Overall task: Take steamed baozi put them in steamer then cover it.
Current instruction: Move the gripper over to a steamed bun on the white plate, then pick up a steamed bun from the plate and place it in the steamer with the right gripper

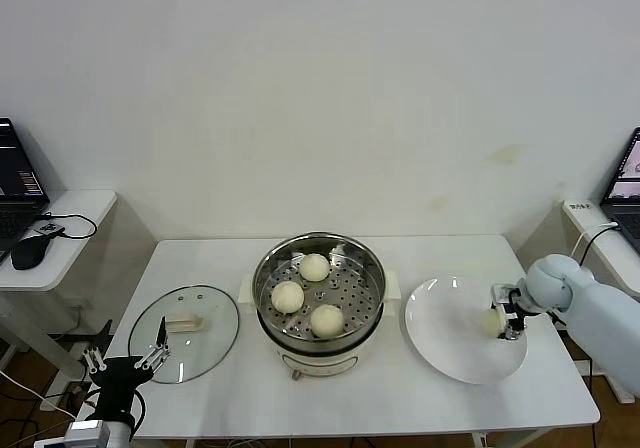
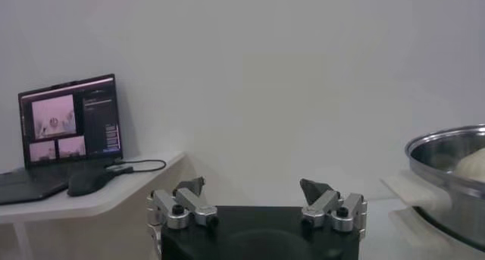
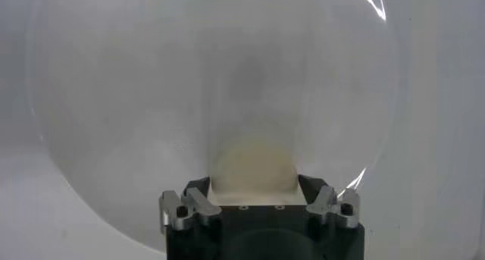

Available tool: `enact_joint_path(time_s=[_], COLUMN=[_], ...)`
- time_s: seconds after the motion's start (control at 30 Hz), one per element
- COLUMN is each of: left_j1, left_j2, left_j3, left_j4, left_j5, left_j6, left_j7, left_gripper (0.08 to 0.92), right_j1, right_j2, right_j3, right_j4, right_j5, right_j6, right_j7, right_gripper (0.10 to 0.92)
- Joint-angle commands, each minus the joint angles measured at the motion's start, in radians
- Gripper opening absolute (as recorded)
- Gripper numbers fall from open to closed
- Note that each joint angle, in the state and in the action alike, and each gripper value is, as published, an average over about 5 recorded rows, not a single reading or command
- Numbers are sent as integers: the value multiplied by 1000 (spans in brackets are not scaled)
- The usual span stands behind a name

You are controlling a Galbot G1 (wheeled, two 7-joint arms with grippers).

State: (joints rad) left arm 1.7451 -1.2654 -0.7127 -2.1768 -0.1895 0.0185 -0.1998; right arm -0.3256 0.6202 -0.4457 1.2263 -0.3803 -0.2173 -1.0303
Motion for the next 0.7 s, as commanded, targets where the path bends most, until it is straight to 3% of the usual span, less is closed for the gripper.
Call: enact_joint_path(time_s=[0.03,0.33,0.7], left_j1=[-2,-4,-18], left_j2=[-1,2,13], left_j3=[1,3,21], left_j4=[-1,-3,-6], left_j5=[0,0,4], left_j6=[0,0,4], left_j7=[0,0,0], left_gripper=[823,823,823], right_j1=[6,154,786], right_j2=[6,-71,-103], right_j3=[4,-90,-576], right_j4=[-2,99,351], right_j5=[0,111,466], right_j6=[-2,-38,-179], right_j7=[5,-24,-21], right_gripper=[650,575,575])
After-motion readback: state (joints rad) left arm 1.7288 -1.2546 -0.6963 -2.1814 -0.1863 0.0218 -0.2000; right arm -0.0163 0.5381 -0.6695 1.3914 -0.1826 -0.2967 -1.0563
